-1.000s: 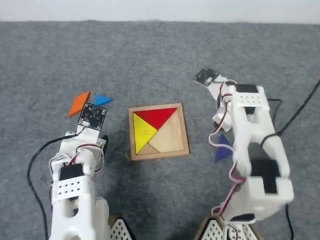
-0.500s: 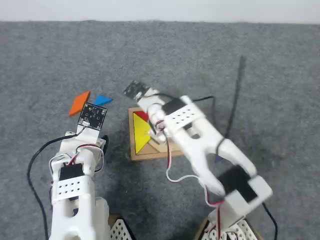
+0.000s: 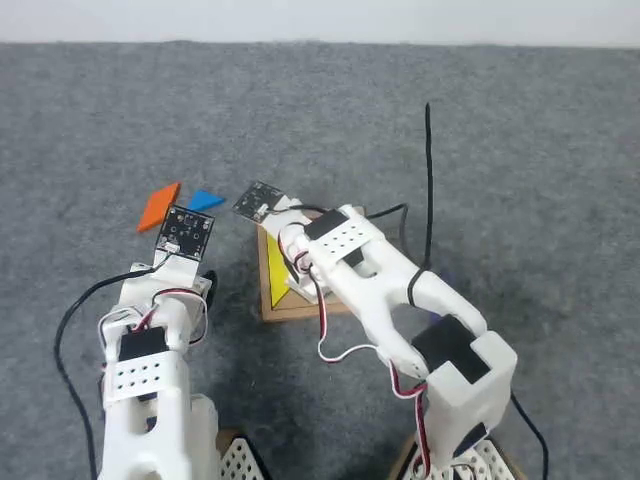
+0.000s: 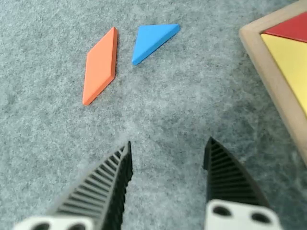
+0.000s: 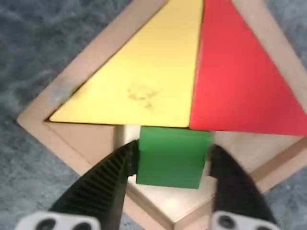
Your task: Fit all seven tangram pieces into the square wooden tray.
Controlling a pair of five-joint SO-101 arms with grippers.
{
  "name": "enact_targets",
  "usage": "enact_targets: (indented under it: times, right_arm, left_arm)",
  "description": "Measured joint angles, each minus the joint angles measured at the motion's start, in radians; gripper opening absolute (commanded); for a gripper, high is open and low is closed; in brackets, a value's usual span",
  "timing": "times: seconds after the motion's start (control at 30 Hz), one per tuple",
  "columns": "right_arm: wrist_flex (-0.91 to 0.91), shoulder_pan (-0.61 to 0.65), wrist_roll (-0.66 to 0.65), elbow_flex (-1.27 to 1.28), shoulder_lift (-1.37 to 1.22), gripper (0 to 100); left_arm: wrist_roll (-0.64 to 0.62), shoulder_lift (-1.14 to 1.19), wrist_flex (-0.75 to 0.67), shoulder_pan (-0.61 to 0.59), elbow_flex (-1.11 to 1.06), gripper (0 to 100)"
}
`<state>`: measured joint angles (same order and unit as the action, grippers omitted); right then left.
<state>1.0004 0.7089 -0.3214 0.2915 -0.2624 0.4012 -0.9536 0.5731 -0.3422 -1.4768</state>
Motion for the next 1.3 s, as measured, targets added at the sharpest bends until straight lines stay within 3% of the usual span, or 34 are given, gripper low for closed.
enact_targets:
  times: [0.27, 0.5, 0.6, 0.8, 1.07, 1.3]
  right_arm:
    - [0.098, -0.002, 0.000, 0.000, 0.089, 30.3]
    - [0.115, -0.132, 0.000, 0.002, 0.164, 0.0]
    - [0.052, -0.160, 0.000, 0.005, 0.161, 5.7]
    - [-0.038, -0.141, 0.000, 0.020, 0.069, 5.7]
    - [-0.040, -0.029, 0.000, 0.018, 0.040, 5.7]
    - [-0.012, -0.017, 0.000, 0.002, 0.044, 2.6]
  left_arm:
    - [0.000, 0.000, 0.000, 0.000, 0.000, 24]
    - [0.000, 0.000, 0.000, 0.000, 0.000, 24]
    - [0.000, 0.000, 0.000, 0.000, 0.000, 24]
    - [0.000, 0.000, 0.000, 0.000, 0.000, 24]
    - [0.000, 0.000, 0.000, 0.000, 0.000, 24]
    - [0.000, 0.000, 0.000, 0.000, 0.000, 24]
